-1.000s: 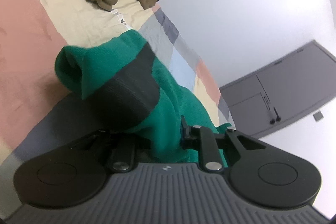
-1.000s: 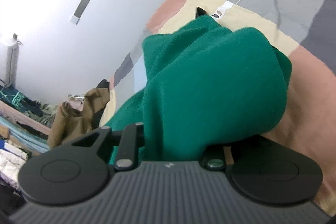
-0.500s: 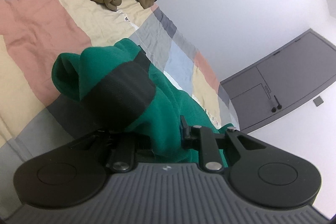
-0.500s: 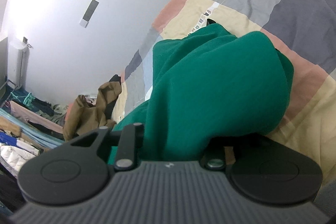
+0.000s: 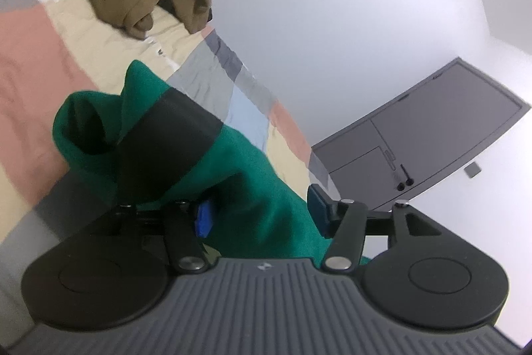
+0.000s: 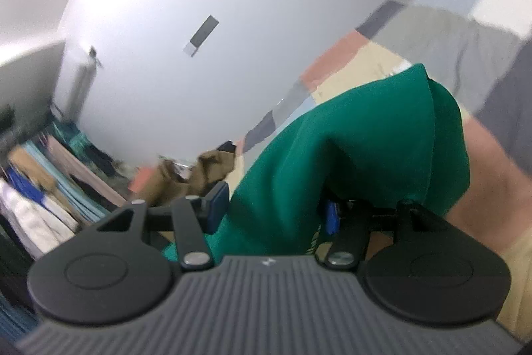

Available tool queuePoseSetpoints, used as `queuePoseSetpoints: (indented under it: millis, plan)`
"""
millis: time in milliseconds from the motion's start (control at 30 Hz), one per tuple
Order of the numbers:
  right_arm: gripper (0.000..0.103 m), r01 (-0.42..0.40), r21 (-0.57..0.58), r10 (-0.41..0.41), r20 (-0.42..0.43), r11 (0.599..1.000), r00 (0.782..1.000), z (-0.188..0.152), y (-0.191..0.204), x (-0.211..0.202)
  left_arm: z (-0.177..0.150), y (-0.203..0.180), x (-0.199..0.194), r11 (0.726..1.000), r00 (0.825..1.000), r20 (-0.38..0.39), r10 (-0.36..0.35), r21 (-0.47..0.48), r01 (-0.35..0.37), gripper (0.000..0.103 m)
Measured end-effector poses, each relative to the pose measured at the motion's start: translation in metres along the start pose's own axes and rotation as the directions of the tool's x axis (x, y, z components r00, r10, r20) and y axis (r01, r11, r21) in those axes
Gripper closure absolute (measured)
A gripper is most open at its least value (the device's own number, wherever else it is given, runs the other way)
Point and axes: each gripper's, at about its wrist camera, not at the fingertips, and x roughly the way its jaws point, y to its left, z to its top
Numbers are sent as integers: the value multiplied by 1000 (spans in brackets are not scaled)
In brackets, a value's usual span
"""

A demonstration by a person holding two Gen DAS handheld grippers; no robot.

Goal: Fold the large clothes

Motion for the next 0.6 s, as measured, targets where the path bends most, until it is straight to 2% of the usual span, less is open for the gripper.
queuePoseSetpoints:
  millis: [167, 267, 367, 467, 600]
  plan:
    - [43, 45, -116, -47, -13, 992, 999, 15, 12, 22, 8, -18, 16, 986, 1000, 16, 11, 164, -13, 41]
    - [43, 64, -216, -57, 39, 974, 998, 16, 25, 22, 9, -27, 22, 970, 999, 28, 26, 240, -32, 40]
    - [43, 91, -317, -75, 63, 944, 995, 20, 33, 28, 11, -31, 30, 960, 999, 34, 24, 277, -33, 40]
    - [43, 126, -409, -103, 78, 904, 992, 28, 33, 40, 12, -39, 37, 934, 998, 59, 32, 353, -51, 39]
    - [43, 168, -481, -138, 96, 860, 986, 39, 29, 61, 22, -42, 58, 913, 996, 84, 44, 402, -74, 39]
